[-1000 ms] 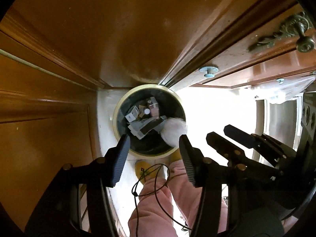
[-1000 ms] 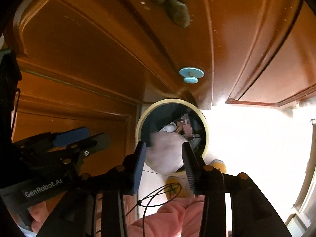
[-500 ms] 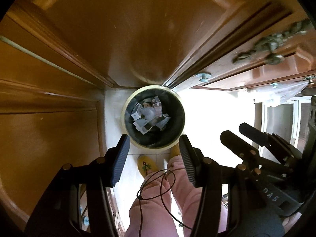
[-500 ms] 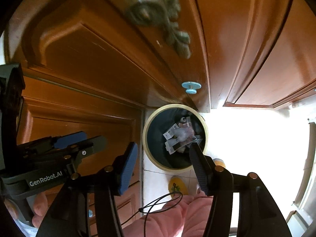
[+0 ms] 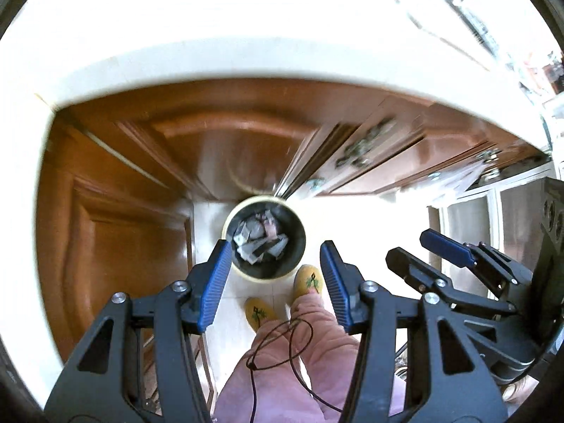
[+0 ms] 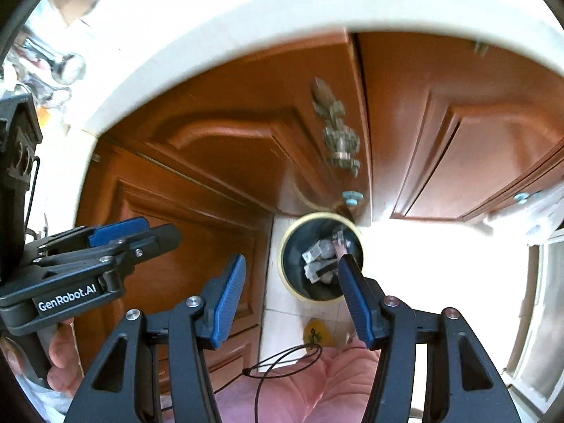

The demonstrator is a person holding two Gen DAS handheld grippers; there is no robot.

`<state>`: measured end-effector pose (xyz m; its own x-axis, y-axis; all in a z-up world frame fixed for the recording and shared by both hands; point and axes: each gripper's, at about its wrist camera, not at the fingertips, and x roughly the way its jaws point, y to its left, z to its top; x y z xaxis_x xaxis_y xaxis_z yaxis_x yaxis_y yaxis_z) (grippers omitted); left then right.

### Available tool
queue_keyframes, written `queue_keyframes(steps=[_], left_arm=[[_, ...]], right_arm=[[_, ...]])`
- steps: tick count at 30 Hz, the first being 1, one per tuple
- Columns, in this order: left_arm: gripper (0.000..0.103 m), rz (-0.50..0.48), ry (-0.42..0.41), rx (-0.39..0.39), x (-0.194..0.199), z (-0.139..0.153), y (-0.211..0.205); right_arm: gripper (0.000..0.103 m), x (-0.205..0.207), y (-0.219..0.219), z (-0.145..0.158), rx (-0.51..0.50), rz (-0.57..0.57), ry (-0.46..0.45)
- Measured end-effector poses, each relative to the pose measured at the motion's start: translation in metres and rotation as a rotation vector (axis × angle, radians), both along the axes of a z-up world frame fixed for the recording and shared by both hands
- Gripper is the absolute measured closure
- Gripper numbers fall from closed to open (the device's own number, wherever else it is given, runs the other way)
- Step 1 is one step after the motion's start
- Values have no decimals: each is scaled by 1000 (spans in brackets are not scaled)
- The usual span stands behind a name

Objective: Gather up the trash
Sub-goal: 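Raise both tools back toward the remaining trash on the counter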

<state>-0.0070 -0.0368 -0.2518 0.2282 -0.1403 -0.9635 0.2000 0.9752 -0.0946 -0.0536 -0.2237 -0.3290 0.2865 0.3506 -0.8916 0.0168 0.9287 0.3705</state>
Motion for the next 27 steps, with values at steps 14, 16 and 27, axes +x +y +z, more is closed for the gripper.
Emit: queue_keyframes(steps=[14,16,27], left_arm=[[54,-14,-268,-68,-10,138,9],[54,-18,-297,-79,-13,155,7],[54,-52,-439,-123,-15,219,4]], right_arm=[[30,-37,-4,159,-115,-65,-257],[30,-42,-6,179,-124,-70,-288],[30,-49,-11,272,-183,-134,-408]])
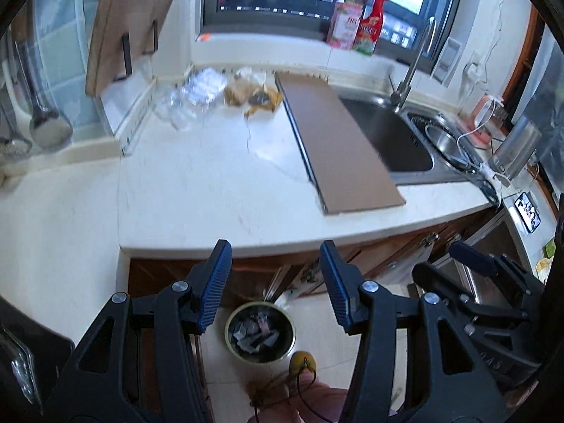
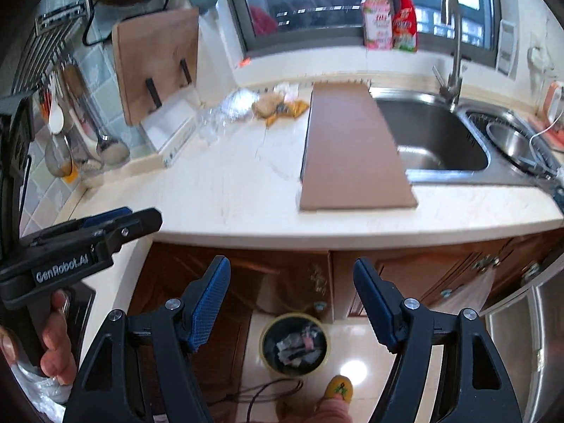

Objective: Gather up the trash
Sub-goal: 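Raise both tools back toward the remaining trash on the counter, then move both open tools toward the loofah scrubber and yellow snack packet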

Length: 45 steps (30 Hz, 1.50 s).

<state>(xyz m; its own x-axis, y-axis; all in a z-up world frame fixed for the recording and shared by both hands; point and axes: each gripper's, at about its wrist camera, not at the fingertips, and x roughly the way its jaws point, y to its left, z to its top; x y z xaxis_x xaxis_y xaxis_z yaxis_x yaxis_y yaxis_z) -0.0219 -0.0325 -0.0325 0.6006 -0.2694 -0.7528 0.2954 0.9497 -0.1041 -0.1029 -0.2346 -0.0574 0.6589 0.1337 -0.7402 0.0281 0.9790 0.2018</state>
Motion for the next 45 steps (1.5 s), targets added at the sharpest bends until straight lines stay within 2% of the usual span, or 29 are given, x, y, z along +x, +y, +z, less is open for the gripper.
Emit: queue_keyframes(steps=[7,16,21,26,32,36,41,45], left_arm=[[54,-5,-63,-6,13,32,1],[54,-3,-113,24,50,62,-6],[54,13,-119,48,89,68,-16],[54,48,-74,41,153,68,-30],[54,105,16,21,245,59,-47],[54,144,56,58,313,40,-59],[54,179,130,79,380,-1,-64],[54,220,214,42,429,-37,-64]], right_arm=[[29,18,-10,49,-21,-28,-80],[29,61,-21,93,-31,-21,-135],[29,111,-39,107,2,10,-124],[29,185,-61,111,19,64,-102],[29,303,-82,101,17,192,-49],[29,382,-89,85,13,265,-20],[29,483,-83,45,45,372,30],[29,544,-70,1,45,438,70]])
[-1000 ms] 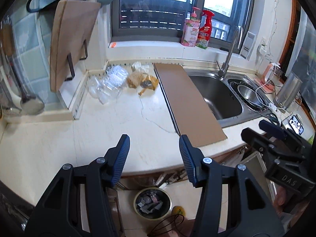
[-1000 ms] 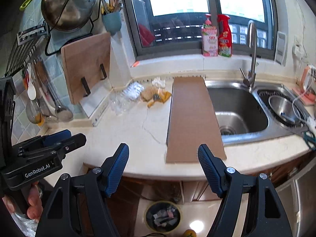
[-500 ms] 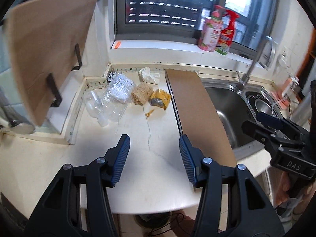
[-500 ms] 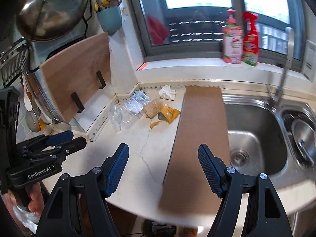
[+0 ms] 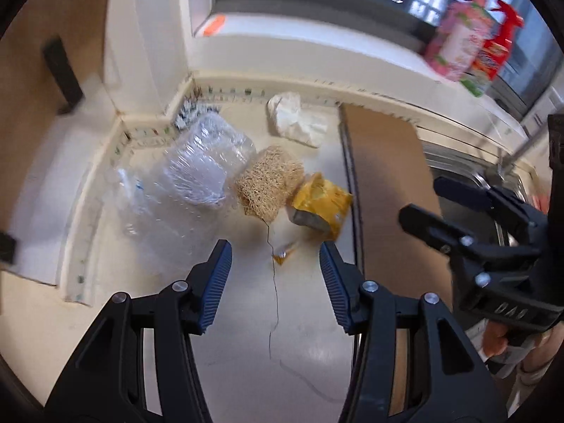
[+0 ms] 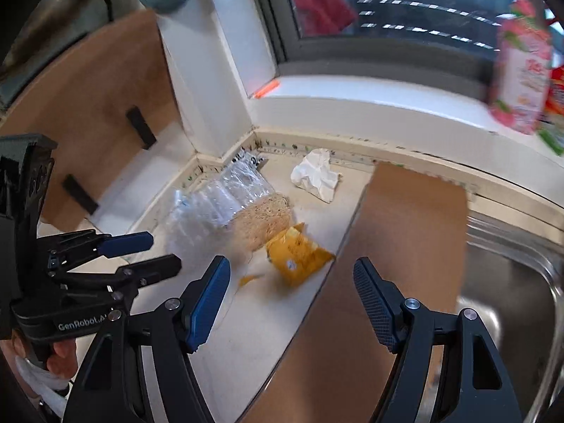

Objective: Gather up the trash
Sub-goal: 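Move both open tools toward the loofah scrubber and yellow snack packet, then grasp the beige loofah with the left tool while the right tool grasps the yellow packet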

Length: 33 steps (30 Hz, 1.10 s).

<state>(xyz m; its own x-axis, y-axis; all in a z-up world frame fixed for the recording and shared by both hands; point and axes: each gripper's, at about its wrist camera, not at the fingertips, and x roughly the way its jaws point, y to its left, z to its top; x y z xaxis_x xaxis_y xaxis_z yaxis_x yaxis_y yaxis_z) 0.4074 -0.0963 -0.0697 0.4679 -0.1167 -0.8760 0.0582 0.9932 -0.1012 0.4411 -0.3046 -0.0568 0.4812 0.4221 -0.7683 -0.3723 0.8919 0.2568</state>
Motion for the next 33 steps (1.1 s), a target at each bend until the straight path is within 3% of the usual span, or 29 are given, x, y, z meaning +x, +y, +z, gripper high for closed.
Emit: queue_keyframes(steps=[6,11,13,16,24,33], left_arm=[[54,61,41,-37,29,-30,7],[54,90,63,-52,41,-41,14],[54,95,66,-49,45,-45,14],[54,98,71,-56,47,-45,14],[54,104,79,-84,62,-46,9],[54,134,125,-96,87,-62,1]], right_arm=[[29,53,28,-66,-22,100,76],[30,71,47,-101,-31,164,107],[32,77,54,-111,-34,182,116],[45,84,62,-123,-43,214,149],[75,80,70,-129,-69,268,141],[77,67,29,-113,9,194,143]])
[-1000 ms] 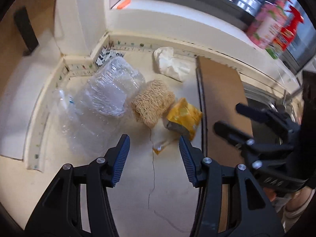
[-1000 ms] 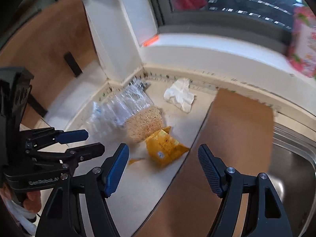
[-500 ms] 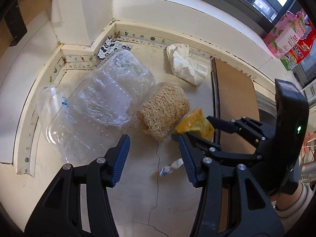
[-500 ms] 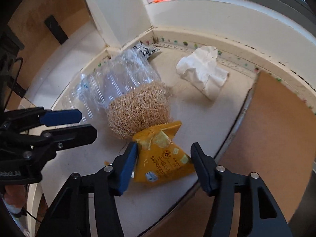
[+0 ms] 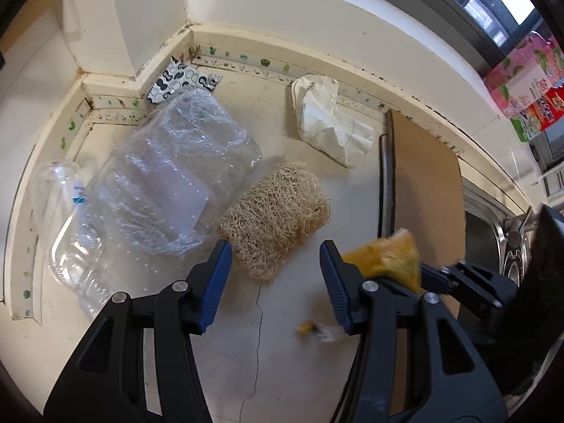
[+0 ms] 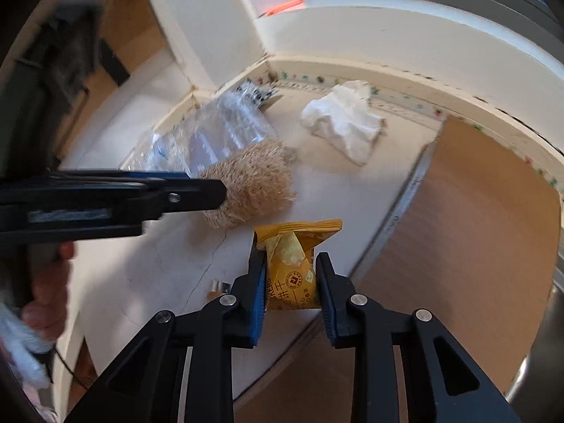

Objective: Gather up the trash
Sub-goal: 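Grasp the beige loofah with the left tool while the right tool grasps the yellow packet, then carry the loofah and yellow packet down toward the floor bin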

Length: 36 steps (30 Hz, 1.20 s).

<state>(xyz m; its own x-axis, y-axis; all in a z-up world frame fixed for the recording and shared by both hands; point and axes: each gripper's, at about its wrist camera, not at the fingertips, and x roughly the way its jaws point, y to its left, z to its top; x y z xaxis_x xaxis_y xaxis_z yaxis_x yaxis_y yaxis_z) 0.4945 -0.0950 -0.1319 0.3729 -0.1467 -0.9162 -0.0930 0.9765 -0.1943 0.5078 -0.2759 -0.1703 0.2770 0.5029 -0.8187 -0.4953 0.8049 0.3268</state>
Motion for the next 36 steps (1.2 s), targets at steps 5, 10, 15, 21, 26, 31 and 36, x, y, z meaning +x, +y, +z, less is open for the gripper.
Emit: queue_keyframes(steps=[5,10,15,21,26,31,36], left_arm=[[54,28,23,-3,10,-14,1],[75,76,19,-48,14,-26,5],[85,100,-35,-54,9,-21,6],[93,114,-79,-39,-11,-3,6],[94,84,-119,-38,-42,22,4],[94,29,-161,-10,-90,51,3],[94,-47,-195,4,-149,75,6]], right_arm=[[77,-1,-17,8,36,-40,-3],[77,-8,-27,12,51,-62,-9],[77,-14,-31,11,60,-72,-10],[77,-27,-35,13,76,-85,-10],[78,-45,-36,24,88,-103,-23],[78,-74,-36,38,86,-139,-38],[78,-119,-41,57,88,-211,-56]])
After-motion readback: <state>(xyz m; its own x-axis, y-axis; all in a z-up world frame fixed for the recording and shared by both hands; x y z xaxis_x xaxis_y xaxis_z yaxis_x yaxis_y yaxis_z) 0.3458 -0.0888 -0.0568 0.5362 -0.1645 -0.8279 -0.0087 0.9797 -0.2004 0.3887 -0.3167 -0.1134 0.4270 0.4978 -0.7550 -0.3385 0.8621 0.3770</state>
